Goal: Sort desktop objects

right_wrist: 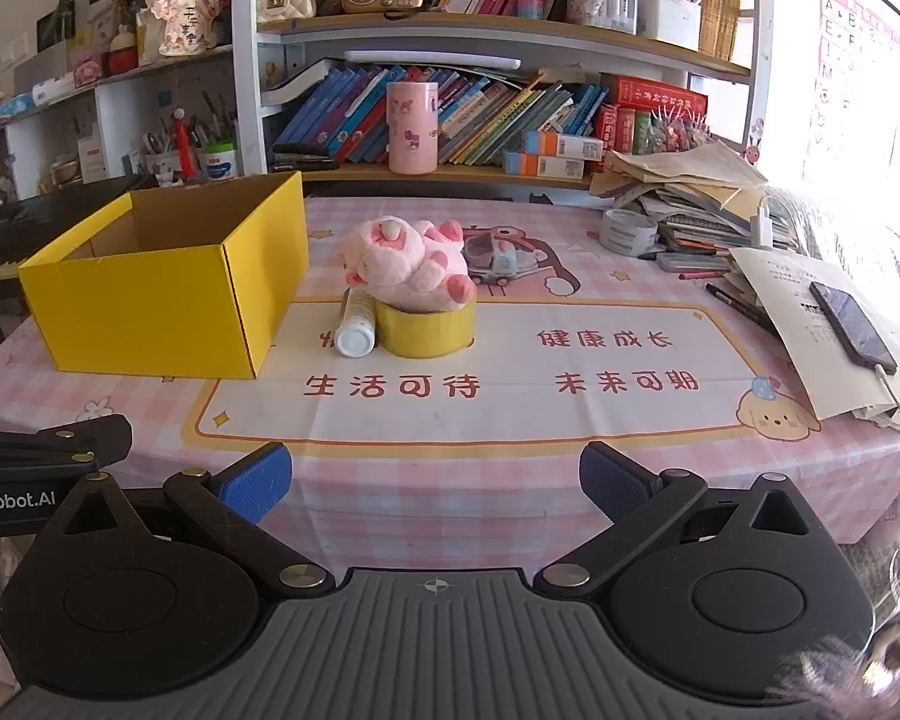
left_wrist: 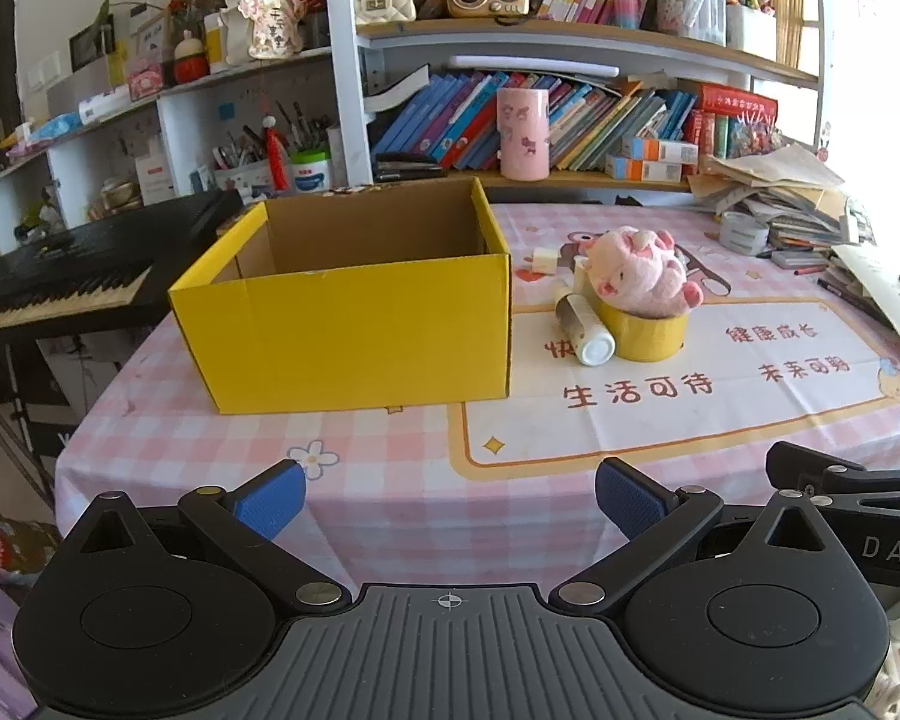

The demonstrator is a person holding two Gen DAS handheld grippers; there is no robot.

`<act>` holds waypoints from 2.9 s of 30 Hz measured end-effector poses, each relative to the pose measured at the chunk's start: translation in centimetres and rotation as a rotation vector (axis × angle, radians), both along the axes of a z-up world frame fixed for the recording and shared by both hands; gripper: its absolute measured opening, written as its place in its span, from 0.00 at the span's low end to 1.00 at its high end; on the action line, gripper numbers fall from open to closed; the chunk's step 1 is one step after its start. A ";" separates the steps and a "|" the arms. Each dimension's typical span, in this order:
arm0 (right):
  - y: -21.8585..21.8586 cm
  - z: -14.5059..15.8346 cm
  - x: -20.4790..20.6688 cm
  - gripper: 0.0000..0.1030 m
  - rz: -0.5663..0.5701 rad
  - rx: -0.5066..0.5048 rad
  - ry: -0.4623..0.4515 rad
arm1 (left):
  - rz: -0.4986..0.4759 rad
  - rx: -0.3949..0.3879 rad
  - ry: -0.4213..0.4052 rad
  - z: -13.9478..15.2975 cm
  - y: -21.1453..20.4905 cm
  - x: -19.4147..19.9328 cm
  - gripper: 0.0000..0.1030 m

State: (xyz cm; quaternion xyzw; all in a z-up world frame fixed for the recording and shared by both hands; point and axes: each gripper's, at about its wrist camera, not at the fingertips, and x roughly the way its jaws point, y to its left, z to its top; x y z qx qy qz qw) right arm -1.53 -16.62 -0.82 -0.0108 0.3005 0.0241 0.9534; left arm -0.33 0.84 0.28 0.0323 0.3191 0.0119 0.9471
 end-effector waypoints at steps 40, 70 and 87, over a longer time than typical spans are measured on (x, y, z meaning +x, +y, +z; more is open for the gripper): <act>0.2 0.0 0.6 1.00 0.001 0.024 0.014 | 0.011 0.052 -0.016 0.3 1.0 0.5 1.00; 1.4 -0.7 2.2 1.00 0.031 0.013 0.069 | 0.036 0.068 0.023 -0.2 1.7 1.1 1.00; 0.0 -1.5 3.2 1.00 0.048 -0.005 0.133 | -0.002 -0.001 0.108 -1.5 0.2 2.2 1.00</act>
